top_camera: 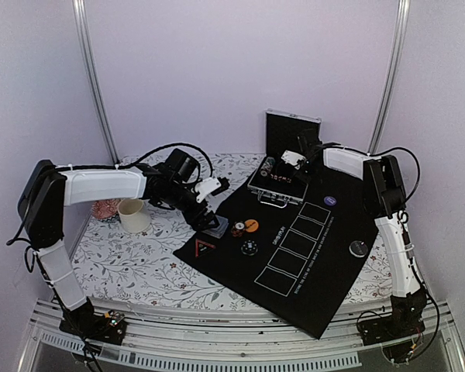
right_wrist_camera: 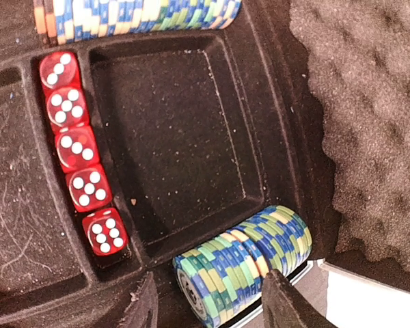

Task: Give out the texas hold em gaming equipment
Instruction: Pick up the pile of poker chips from the chip case.

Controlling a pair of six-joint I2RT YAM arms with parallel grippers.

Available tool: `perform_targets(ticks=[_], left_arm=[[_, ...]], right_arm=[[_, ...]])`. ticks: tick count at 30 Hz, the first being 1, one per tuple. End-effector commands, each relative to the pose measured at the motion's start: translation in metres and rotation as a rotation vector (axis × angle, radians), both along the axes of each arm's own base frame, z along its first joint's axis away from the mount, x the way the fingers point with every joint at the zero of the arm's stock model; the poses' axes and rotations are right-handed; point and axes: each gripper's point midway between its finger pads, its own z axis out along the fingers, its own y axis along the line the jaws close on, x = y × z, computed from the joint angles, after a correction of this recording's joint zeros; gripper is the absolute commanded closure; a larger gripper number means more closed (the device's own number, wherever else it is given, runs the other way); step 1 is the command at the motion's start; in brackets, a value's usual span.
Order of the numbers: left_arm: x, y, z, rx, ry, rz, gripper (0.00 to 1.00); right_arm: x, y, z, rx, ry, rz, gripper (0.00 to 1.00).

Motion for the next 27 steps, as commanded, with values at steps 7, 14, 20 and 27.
perform_targets(ticks=[7, 14, 20, 27], left_arm=[[-0.004, 0.006, -0.010, 0.015, 0.028, -0.006, 0.13], [-0.004, 0.006, -0.010, 0.016, 0.030, -0.006, 0.13], [-0.003, 0.006, -0.010, 0.015, 0.030, -0.007, 0.13], [-0.004, 0.007, -0.010, 0.019, 0.030, -0.006, 0.13]], right_arm=[[-0.027, 0.001, -0.056, 0.023, 0.190, 0.028, 0.52], [-0.039, -0.006, -0.074, 0.016, 0.260, 0.021, 0.53], [-0.038, -0.006, -0.073, -0.002, 0.246, 0.016, 0.60], [-0.029, -0.002, -0.063, 0.020, 0.210, 0.007, 0.93]])
